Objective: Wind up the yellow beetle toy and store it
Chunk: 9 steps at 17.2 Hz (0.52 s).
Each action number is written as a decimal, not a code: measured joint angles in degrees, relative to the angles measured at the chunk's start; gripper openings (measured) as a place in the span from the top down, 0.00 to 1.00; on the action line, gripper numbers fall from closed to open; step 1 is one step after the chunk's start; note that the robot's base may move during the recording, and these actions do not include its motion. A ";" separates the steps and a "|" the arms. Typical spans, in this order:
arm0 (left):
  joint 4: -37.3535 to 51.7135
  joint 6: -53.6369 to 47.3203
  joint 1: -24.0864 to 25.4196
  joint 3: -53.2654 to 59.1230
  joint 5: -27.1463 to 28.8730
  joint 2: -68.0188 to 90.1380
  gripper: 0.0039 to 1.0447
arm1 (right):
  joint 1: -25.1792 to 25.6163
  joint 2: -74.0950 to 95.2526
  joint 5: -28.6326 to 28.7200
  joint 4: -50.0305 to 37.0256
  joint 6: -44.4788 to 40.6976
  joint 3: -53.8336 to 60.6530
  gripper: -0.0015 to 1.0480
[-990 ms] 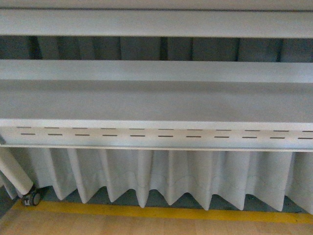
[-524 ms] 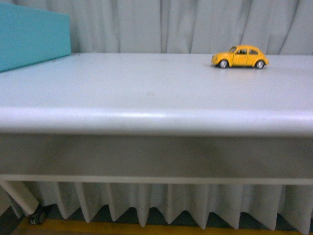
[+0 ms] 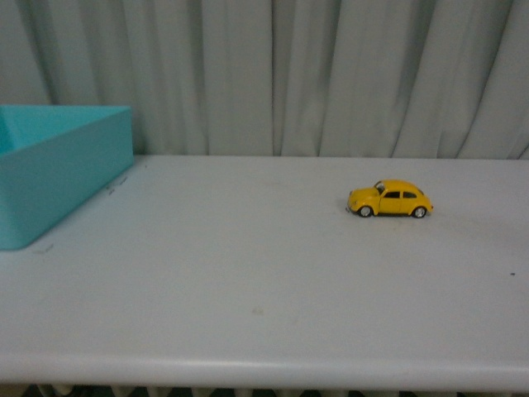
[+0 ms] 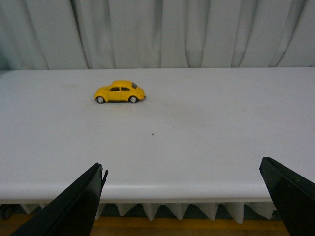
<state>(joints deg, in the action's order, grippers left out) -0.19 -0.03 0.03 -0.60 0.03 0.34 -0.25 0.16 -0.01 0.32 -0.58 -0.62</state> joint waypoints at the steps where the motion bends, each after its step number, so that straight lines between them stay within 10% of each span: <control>1: 0.02 0.04 0.00 0.00 0.04 0.00 0.06 | 0.00 0.00 0.00 -0.13 -0.02 0.00 0.06; 9: 0.13 0.02 0.00 0.00 -0.02 0.00 0.06 | 0.00 0.00 0.00 -0.33 0.04 0.00 0.06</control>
<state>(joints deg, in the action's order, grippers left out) -0.05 -0.01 0.03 -0.60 0.01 0.34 -0.25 0.16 -0.01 -0.01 -0.54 -0.62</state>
